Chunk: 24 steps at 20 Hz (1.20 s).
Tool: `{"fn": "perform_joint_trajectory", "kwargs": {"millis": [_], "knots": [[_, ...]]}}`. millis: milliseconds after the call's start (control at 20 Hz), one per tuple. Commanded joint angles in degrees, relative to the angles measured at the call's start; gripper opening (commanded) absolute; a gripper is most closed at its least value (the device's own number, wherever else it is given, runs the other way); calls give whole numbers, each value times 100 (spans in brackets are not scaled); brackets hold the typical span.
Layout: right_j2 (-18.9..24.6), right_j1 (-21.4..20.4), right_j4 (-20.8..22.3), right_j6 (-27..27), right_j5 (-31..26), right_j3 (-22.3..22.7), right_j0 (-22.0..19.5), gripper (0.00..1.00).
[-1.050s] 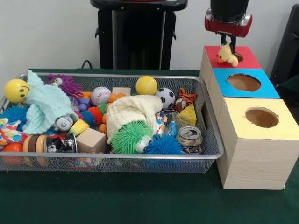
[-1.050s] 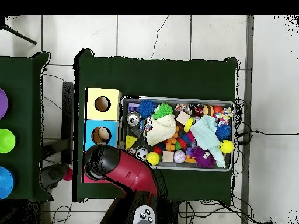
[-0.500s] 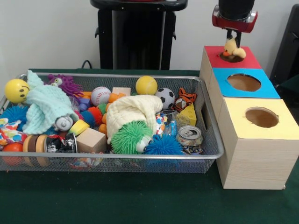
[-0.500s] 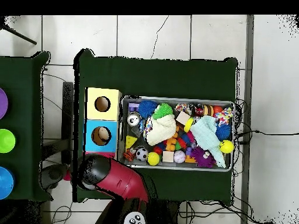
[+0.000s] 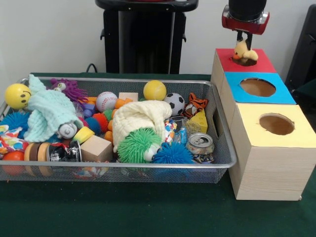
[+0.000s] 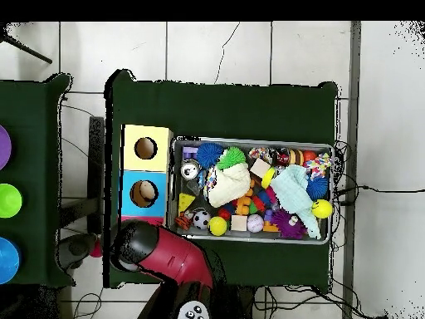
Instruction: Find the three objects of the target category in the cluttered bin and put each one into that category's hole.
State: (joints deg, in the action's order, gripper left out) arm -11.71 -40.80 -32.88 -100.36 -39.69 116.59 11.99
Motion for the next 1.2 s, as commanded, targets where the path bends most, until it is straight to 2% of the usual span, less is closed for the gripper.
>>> {"fn": "perform_joint_trajectory", "kwargs": {"millis": [50, 100, 150, 350, 500, 800, 1200], "knots": [[184, 210, 194, -1058, 77, 342, -133, 0], [194, 198, 174, -1064, 80, 354, -134, 0], [241, 173, 125, -1015, 172, 384, -159, 100], [349, 74, -60, -984, 389, 529, -193, 100], [306, 115, 47, -910, 489, 399, -231, 100], [98, 75, 513, -789, -55, 47, -176, 100], [126, 264, 1048, -448, -419, -510, -591, 100]]}}
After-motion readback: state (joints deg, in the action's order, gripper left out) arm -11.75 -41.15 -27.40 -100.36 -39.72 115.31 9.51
